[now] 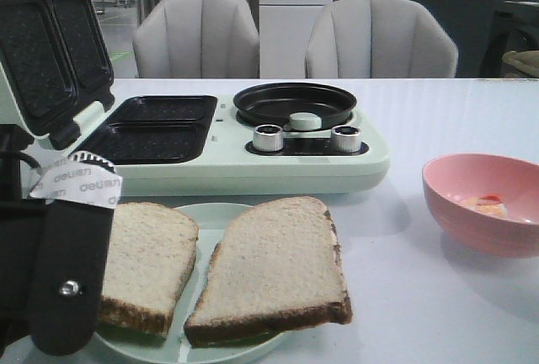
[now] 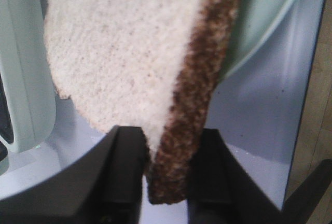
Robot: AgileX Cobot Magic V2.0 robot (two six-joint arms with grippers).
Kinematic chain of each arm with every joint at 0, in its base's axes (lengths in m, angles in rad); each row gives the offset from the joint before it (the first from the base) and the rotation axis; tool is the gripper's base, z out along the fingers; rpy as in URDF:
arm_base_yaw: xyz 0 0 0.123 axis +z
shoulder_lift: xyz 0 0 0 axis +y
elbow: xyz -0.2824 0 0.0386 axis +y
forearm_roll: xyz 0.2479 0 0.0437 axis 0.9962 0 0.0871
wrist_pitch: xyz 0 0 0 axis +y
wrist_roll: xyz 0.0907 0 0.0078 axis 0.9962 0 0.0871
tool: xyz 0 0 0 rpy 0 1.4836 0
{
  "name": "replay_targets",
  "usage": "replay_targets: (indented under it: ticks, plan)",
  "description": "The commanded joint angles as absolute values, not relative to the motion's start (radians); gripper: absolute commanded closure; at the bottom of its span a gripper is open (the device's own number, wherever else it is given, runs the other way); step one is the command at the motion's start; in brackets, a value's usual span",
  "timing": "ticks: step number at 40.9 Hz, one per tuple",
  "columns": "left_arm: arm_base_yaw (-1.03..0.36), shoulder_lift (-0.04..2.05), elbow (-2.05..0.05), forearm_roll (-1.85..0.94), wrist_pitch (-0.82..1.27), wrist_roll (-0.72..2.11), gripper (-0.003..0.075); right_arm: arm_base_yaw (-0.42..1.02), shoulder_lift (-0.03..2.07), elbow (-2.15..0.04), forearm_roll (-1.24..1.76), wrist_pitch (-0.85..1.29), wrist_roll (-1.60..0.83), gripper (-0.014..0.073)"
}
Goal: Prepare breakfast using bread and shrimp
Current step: 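Lower the left gripper and grasp the bread slice nearest it, then lift the bread with the left gripper and lay it on the waffle plate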
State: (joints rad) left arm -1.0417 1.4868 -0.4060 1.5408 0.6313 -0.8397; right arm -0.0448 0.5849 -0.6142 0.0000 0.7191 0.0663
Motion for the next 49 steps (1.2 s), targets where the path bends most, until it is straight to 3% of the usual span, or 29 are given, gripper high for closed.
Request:
replay_targets:
  ticks: [1, 5, 20, 29, 35, 49]
  plan:
    - [-1.048, 1.464, -0.430, 1.568, 0.677, -0.857, 0.0572, -0.049, 0.595, -0.641, -0.008, 0.642, 0.061, 0.0051]
    - [-1.048, 1.464, -0.430, 1.568, 0.677, -0.857, 0.0624, -0.049, 0.595, -0.641, -0.008, 0.642, 0.061, 0.0051]
    - [-1.207, 1.316, -0.486, 1.606, 1.003, -0.857, 0.0621, -0.049, 0.595, -0.641, -0.008, 0.642, 0.061, 0.0051]
    - [-1.190, 1.204, -0.576, 1.739, 1.052, -0.857, 0.0621, -0.049, 0.595, -0.641, -0.008, 0.642, 0.061, 0.0051]
    - [-1.089, 1.201, -0.663, 1.805, 0.989, -0.857, 0.0621, -0.049, 0.595, -0.641, -0.008, 0.642, 0.061, 0.0051]
    - [-0.678, 1.267, -0.870, 1.859, 0.519, -0.854, 0.0621, -0.049, 0.595, -0.641, -0.008, 0.642, 0.061, 0.0051]
